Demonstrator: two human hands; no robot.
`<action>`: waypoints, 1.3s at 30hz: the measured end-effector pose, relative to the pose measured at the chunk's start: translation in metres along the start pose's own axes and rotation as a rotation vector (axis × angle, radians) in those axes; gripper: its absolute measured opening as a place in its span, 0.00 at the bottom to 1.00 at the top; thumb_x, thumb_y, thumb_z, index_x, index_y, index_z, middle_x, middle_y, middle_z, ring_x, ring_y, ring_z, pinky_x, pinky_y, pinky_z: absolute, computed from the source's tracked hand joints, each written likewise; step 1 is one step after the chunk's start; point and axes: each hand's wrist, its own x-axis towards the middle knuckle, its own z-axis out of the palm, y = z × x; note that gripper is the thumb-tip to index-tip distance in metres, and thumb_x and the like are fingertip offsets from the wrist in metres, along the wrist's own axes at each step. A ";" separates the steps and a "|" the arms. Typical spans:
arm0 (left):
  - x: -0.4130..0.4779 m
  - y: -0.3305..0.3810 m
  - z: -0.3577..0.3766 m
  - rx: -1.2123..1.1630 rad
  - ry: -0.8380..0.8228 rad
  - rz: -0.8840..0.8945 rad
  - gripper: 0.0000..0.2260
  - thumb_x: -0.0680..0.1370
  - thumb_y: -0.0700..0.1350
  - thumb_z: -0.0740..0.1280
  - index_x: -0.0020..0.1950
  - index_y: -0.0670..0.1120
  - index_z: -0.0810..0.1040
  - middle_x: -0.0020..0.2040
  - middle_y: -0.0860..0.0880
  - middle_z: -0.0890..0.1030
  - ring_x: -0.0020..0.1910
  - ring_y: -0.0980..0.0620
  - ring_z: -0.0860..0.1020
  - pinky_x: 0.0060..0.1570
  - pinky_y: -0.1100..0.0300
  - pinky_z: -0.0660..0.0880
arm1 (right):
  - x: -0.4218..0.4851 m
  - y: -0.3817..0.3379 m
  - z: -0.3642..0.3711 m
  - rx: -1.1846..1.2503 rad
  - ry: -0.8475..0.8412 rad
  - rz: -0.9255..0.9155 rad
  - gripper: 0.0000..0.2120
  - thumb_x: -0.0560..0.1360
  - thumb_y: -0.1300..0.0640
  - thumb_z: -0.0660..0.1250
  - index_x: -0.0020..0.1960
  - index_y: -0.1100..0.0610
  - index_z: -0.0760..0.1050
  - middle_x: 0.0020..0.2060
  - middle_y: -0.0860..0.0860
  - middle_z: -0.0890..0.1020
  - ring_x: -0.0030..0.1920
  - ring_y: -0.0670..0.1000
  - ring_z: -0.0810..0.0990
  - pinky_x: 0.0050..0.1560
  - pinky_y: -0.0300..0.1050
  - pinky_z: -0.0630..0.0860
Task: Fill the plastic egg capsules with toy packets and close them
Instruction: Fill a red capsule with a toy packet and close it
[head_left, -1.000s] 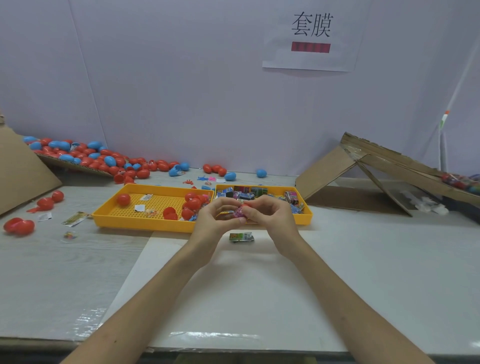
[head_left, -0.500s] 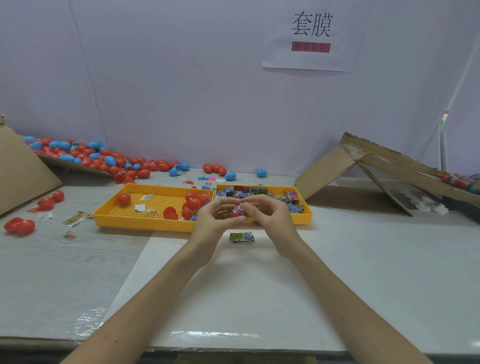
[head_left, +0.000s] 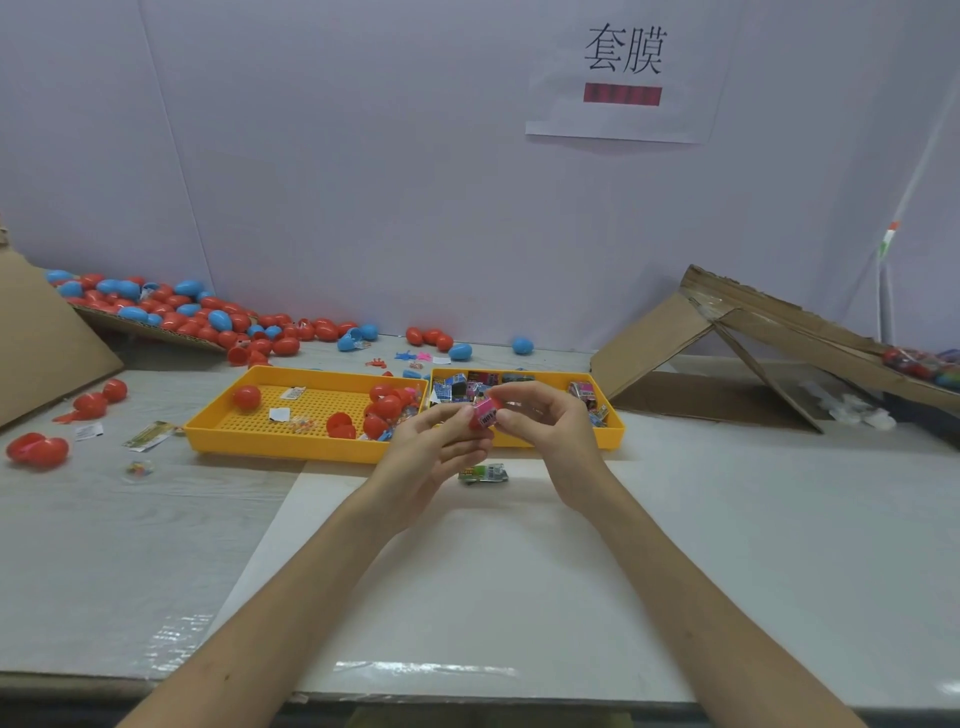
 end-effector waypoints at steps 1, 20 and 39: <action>0.000 0.000 0.000 -0.001 -0.006 0.004 0.15 0.79 0.45 0.70 0.62 0.39 0.80 0.49 0.40 0.86 0.48 0.46 0.86 0.45 0.60 0.81 | 0.000 0.000 0.000 -0.009 -0.004 -0.001 0.11 0.75 0.68 0.71 0.54 0.56 0.84 0.51 0.50 0.87 0.54 0.50 0.85 0.52 0.42 0.81; -0.002 -0.003 0.004 0.048 -0.060 0.039 0.19 0.73 0.44 0.74 0.61 0.38 0.76 0.53 0.37 0.86 0.53 0.41 0.85 0.47 0.58 0.82 | 0.000 0.002 0.003 0.005 0.084 0.006 0.03 0.76 0.58 0.73 0.47 0.53 0.85 0.44 0.53 0.87 0.48 0.54 0.86 0.49 0.53 0.84; 0.001 -0.001 0.001 -0.050 -0.254 -0.164 0.20 0.84 0.56 0.57 0.65 0.47 0.81 0.65 0.42 0.82 0.64 0.43 0.81 0.66 0.42 0.73 | -0.006 0.000 0.012 -0.466 -0.043 -0.243 0.20 0.75 0.61 0.74 0.66 0.53 0.80 0.56 0.47 0.81 0.52 0.45 0.80 0.49 0.34 0.77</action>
